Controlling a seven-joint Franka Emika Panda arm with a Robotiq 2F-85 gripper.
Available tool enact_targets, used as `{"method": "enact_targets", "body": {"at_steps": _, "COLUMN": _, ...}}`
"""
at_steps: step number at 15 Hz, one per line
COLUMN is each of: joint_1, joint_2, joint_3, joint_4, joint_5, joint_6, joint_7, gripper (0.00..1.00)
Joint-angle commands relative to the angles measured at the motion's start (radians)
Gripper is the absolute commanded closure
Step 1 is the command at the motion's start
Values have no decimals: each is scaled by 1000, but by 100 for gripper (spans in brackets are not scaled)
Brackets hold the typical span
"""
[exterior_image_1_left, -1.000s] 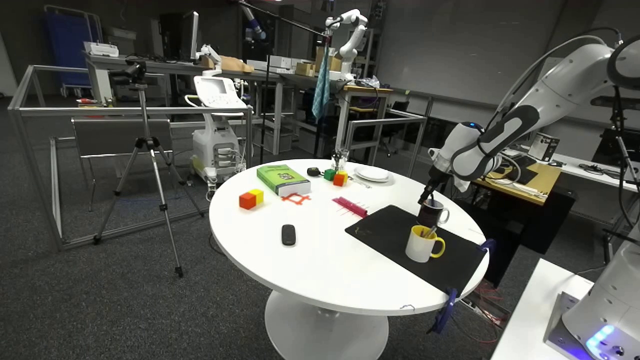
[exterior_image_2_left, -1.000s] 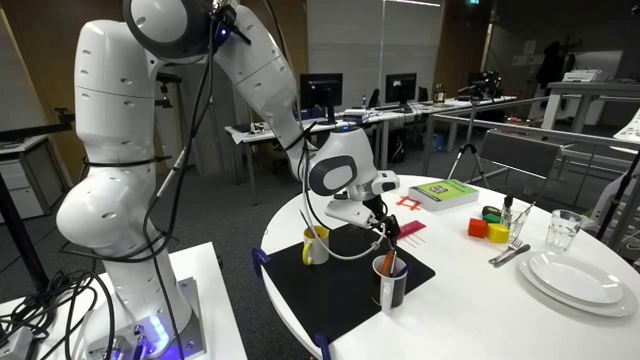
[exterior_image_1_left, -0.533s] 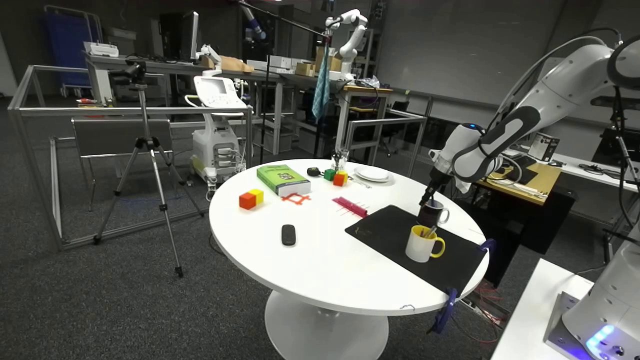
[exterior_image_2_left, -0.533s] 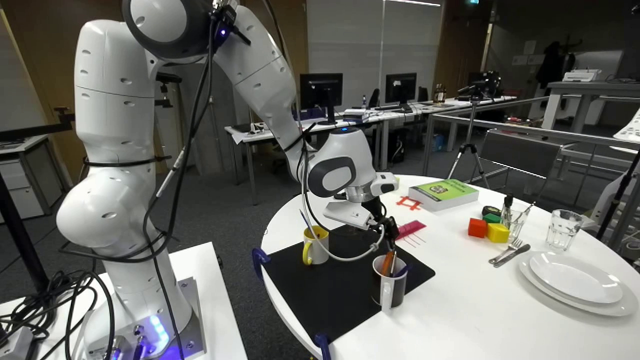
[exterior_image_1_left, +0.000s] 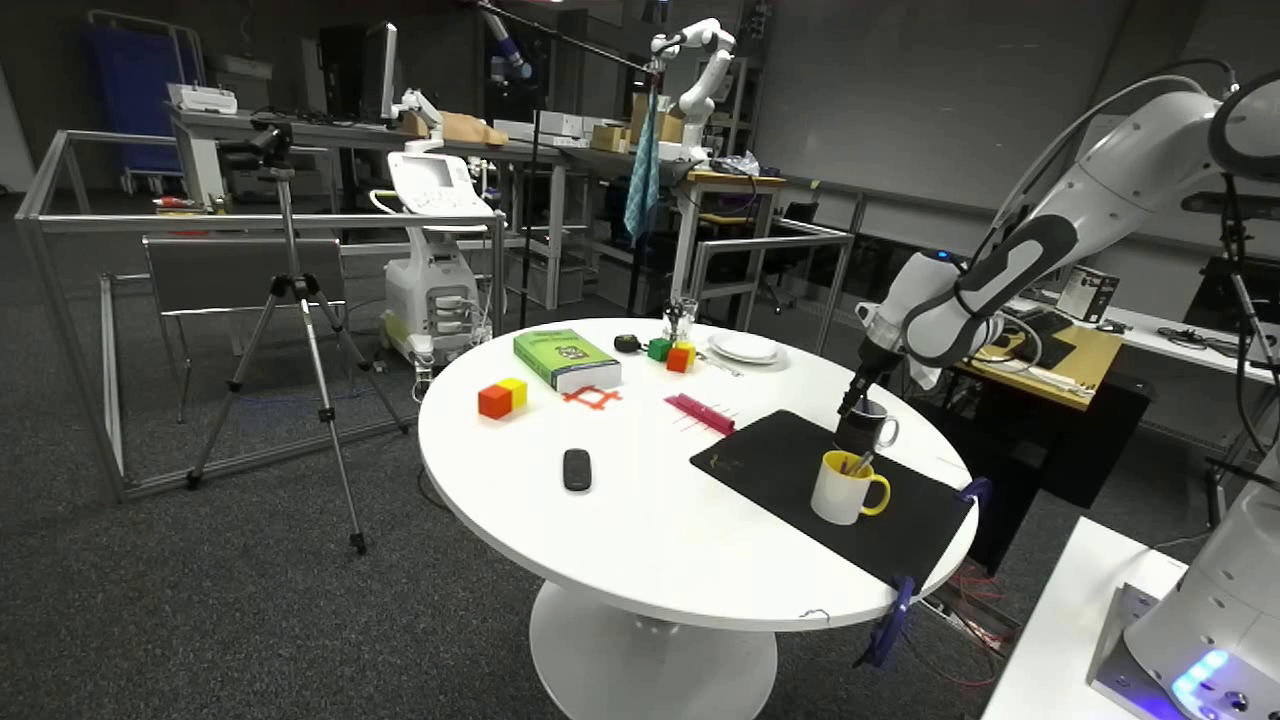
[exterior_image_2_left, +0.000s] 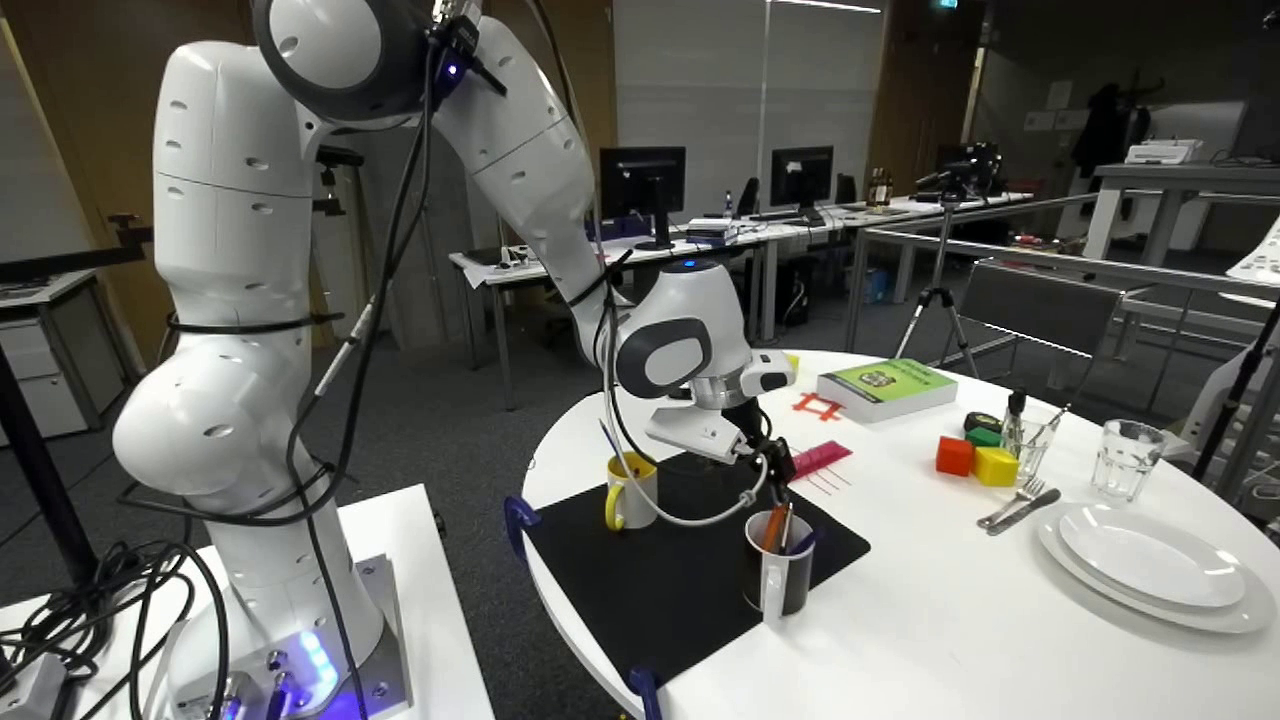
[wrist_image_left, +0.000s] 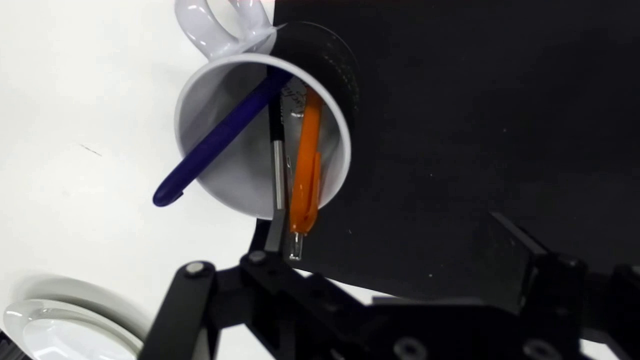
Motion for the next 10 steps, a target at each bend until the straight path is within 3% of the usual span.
{"method": "enact_targets", "body": {"at_steps": 1, "joint_1": -9, "joint_2": 5, "joint_3": 3, "joint_4": 16, "joint_5": -3, "joint_6": -10, "joint_7": -4, "gripper": 0}}
{"method": "enact_targets", "body": {"at_steps": 10, "joint_1": -10, "joint_2": 34, "joint_3": 4, "joint_4": 46, "joint_5": -2, "joint_6": -22, "joint_7": -3, "gripper": 0}}
